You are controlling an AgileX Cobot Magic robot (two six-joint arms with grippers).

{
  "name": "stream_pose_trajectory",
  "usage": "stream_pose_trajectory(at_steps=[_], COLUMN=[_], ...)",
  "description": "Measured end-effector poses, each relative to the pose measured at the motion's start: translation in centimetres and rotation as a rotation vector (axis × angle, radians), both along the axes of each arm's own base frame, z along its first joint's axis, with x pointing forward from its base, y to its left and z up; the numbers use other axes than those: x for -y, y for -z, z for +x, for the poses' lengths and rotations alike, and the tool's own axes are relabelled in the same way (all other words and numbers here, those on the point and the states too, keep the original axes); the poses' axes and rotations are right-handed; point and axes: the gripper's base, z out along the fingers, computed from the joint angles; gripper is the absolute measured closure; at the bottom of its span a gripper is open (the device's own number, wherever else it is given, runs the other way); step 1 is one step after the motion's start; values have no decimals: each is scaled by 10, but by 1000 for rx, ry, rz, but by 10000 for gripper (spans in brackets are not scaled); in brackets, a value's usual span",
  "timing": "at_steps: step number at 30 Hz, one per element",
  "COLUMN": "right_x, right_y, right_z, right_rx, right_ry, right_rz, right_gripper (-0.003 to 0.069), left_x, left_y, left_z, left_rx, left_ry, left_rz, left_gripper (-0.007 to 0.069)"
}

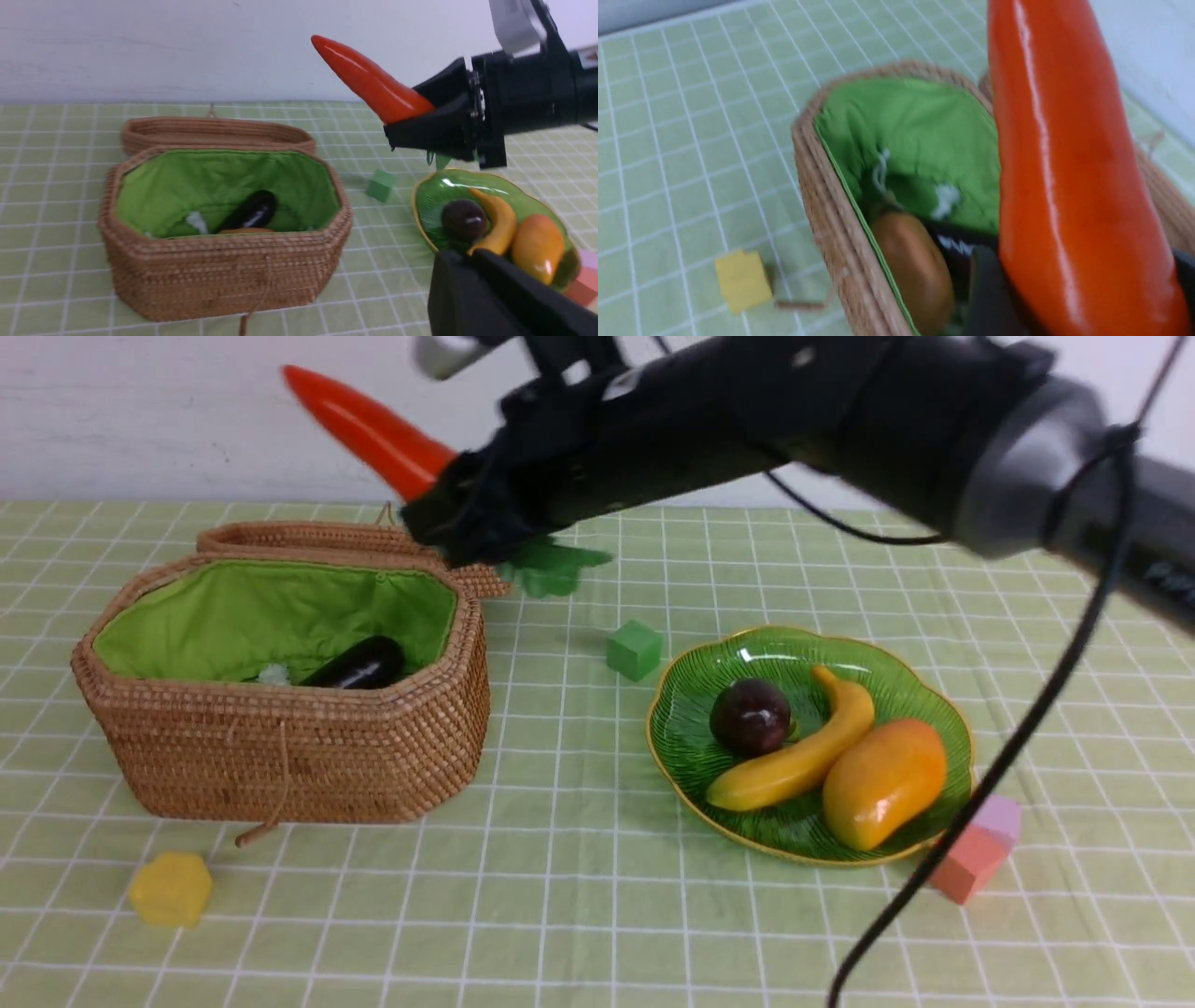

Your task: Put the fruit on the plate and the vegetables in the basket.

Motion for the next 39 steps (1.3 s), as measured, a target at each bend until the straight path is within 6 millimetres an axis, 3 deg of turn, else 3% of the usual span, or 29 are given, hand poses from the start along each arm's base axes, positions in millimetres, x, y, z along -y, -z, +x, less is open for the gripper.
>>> stream_pose_trajectory(at_steps=[2,6,14,19,24,27,30,33,36,39], right_x=[-22,-47,-58,-58,-58,-57,-57,-56,-52,-37], right_y=[10,31,66,69,68,67,66,58,38,2], right_z=[-4,-3,6,11,12,13,12,7,-6,-30], right_rx=[67,143,133,162,174,172,168,143,74,-44], right_ry=[3,33,55,92,111,116,117,95,31,-77], right_rz=[28,48,15,27,40,46,51,64,80,84], right_gripper=[258,258,258,258,204,46,-13,-3,55,184], left_x=[-4,-6,-7,-7,-6,-6,-6,-6,-6,-6], left_y=[0,1,3,3,4,4,4,4,4,4], left_z=[-2,-4,-5,-5,-5,-5,-5,-5,-5,-5], left_rx=[1,-10,-33,-34,-38,-37,-36,-37,-37,-35], left_ry=[-23,-33,-43,-40,-36,-30,-29,-29,-29,-27], left_rz=[-3,-4,3,0,-5,4,7,6,6,12], left_gripper=[605,605,603,600,600,600,600,600,600,600])
